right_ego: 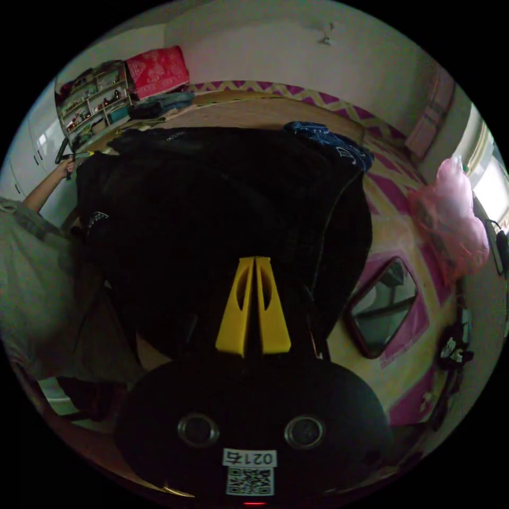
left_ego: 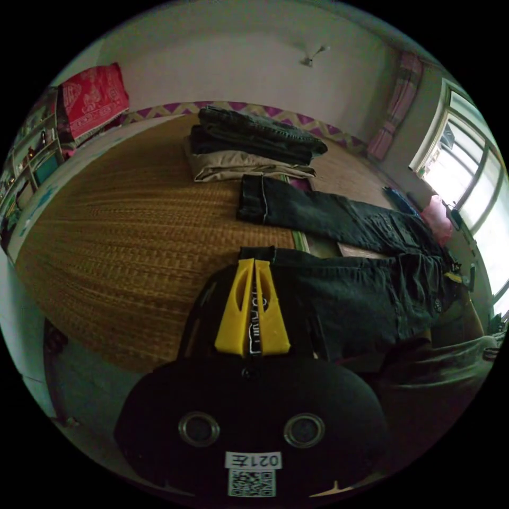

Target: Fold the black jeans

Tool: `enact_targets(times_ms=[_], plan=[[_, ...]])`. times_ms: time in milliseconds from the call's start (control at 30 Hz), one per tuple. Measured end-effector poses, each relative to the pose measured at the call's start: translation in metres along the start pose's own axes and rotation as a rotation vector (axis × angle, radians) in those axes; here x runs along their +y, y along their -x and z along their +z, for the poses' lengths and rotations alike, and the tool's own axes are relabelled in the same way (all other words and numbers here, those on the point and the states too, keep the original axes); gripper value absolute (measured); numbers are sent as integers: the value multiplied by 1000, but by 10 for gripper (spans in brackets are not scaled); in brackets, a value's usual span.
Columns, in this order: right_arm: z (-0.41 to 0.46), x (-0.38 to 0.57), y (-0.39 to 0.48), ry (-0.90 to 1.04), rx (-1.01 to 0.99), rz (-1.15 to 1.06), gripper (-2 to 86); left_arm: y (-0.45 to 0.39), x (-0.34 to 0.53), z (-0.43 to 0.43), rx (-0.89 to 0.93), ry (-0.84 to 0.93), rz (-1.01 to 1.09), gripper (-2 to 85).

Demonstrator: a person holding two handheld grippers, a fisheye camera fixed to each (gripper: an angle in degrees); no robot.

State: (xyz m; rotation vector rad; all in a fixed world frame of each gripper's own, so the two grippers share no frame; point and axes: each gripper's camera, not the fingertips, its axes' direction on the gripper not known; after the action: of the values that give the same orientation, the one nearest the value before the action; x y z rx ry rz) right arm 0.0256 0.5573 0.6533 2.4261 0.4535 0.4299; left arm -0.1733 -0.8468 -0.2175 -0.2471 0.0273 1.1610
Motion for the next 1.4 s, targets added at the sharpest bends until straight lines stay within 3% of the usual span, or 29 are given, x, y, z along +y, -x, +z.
enact_targets(times_ms=[167,267,367,400,500,600,700,733,800,833,933,1067,1400], plan=[[-21,-9,11,-39,141,13,-6,5,10,-15,-20,-36,31,-9],[-47,-42,7,72,185,-9,-7,9,27,-41,11,-94,24,-5],[-119,-57,-39,-193,215,180,-6,17,47,-72,51,-195,-40,17],[-125,-60,-67,-197,217,270,-6,23,55,-83,46,-217,-96,35],[-85,-68,-125,102,251,341,-4,37,76,-101,47,-217,-220,76],[-157,-44,-153,-26,368,540,4,51,99,-119,106,-207,-325,95],[-244,9,-160,-240,308,693,54,57,123,-137,189,-237,-397,100],[-265,35,-169,-286,203,769,107,58,132,-142,213,-247,-431,102],[-281,74,-184,-320,26,884,132,58,144,-146,238,-247,-491,104],[-285,97,-190,-338,-83,940,135,59,150,-146,249,-236,-527,111],[-304,136,-194,-424,-159,1033,130,62,161,-142,323,-221,-615,138],[-313,141,-202,-408,-244,1081,123,67,169,-134,427,-197,-694,161],[-334,134,-211,-387,-351,1107,118,76,161,-119,473,-161,-752,174]])
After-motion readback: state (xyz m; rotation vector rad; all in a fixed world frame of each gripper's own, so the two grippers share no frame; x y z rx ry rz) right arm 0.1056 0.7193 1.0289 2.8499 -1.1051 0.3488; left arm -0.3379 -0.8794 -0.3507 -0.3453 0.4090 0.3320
